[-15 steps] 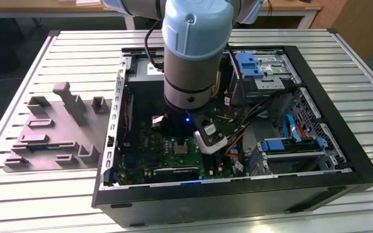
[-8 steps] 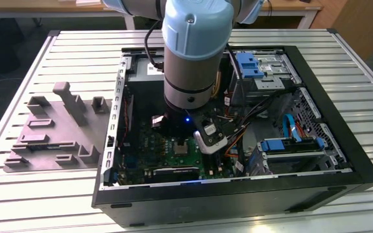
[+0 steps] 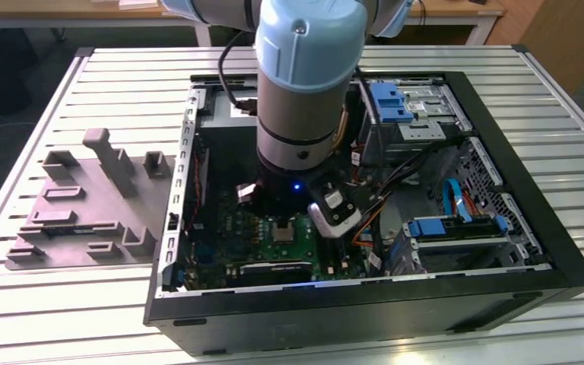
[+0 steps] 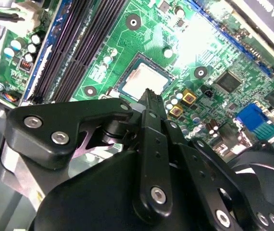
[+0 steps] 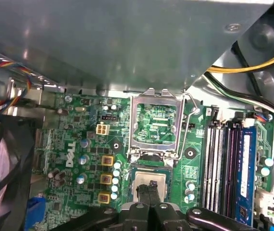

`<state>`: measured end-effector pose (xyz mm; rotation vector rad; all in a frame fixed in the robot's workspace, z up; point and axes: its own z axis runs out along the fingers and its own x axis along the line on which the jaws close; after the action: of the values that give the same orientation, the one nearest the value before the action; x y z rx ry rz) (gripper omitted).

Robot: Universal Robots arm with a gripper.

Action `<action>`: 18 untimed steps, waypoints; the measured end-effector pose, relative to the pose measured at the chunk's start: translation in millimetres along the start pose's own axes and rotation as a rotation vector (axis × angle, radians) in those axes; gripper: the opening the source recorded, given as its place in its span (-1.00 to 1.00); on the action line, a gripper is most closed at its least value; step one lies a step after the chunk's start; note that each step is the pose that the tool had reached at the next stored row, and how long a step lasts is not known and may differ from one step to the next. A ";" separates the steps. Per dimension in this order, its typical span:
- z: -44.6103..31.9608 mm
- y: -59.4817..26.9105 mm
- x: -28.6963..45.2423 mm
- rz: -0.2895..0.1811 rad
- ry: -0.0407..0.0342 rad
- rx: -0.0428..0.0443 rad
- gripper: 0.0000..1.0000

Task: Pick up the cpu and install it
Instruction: 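Close the cpu cover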

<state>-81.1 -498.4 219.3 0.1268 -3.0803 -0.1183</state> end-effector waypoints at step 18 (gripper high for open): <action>-10.4 0.9 0.6 -0.223 0.0175 0.0117 -0.79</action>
<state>-81.1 -498.3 229.8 0.4696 -3.0391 -0.1079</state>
